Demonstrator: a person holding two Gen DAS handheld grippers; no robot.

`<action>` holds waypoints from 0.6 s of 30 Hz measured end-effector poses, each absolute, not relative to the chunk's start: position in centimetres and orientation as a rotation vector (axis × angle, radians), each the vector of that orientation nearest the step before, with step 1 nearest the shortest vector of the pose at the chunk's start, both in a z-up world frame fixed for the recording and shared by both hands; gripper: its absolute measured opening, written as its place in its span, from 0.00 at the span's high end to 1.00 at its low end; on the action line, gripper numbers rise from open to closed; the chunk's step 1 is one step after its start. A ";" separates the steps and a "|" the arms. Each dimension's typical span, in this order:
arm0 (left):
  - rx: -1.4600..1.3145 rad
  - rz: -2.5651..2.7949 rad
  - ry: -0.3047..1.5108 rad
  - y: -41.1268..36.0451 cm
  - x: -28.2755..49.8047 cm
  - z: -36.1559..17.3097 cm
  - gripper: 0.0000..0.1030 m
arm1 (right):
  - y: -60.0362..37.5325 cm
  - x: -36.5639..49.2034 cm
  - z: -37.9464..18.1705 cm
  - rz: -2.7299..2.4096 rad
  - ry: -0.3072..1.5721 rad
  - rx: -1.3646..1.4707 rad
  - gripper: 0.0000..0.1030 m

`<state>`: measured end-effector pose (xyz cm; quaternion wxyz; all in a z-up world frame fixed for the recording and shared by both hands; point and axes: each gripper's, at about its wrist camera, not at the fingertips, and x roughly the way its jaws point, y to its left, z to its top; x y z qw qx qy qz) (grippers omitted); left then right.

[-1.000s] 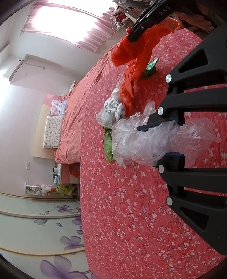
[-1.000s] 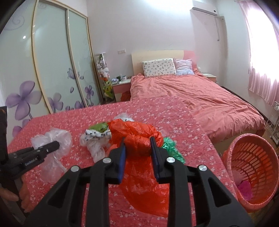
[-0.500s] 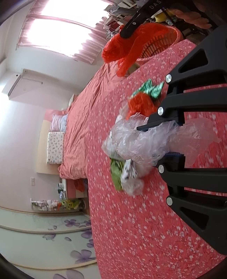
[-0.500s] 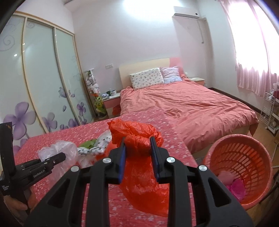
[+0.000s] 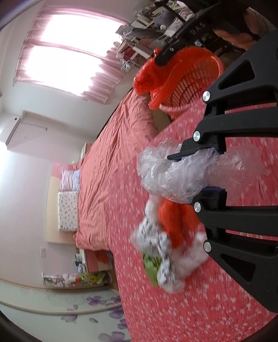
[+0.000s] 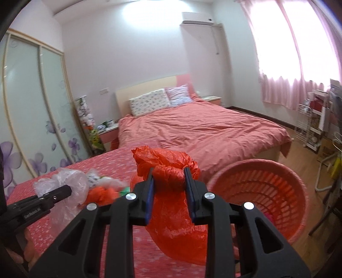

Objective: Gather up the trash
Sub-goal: 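Carry both bags over the orange basket and open both tools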

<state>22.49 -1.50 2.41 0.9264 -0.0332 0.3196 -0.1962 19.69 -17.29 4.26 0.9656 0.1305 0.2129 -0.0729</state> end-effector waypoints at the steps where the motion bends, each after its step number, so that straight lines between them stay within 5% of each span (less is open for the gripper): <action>1: -0.067 -0.412 0.655 -2.0 22.5 2.4 0.80 | -17.9 19.6 4.1 -0.163 0.431 0.270 0.74; 18: -0.008 -0.591 0.661 -12.2 22.7 1.6 0.80 | -27.2 17.2 1.8 -0.369 0.407 0.355 0.74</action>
